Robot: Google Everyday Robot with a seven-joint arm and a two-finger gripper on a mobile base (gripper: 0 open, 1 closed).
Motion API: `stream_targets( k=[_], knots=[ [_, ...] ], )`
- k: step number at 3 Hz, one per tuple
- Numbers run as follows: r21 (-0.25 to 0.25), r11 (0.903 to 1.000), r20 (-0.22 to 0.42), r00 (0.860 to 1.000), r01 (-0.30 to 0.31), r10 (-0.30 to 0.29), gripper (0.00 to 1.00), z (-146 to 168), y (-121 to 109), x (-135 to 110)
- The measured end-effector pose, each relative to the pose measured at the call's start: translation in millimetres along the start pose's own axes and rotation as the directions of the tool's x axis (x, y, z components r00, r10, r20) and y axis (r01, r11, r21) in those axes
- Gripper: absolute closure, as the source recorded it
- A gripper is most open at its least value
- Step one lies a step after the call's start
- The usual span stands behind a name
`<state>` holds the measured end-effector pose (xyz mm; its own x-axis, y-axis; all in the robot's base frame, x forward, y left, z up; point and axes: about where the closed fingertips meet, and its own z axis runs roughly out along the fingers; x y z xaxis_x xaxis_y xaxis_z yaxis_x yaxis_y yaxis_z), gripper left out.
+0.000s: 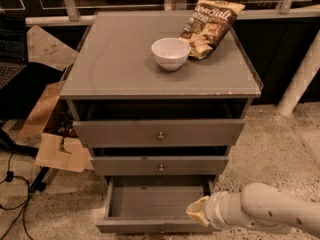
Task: Close bottom drawer
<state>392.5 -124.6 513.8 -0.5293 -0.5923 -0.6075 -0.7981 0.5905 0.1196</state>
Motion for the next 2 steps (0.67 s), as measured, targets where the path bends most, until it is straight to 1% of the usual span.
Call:
stream_targets(
  k=[1,2],
  knots=[
    [-0.046,0.9977,-0.032,0.998,-0.049,0.048,1.00,42,0,34],
    [-0.078,0.9923,-0.077,0.993,-0.096,0.090,1.00,79,1,65]
  ],
)
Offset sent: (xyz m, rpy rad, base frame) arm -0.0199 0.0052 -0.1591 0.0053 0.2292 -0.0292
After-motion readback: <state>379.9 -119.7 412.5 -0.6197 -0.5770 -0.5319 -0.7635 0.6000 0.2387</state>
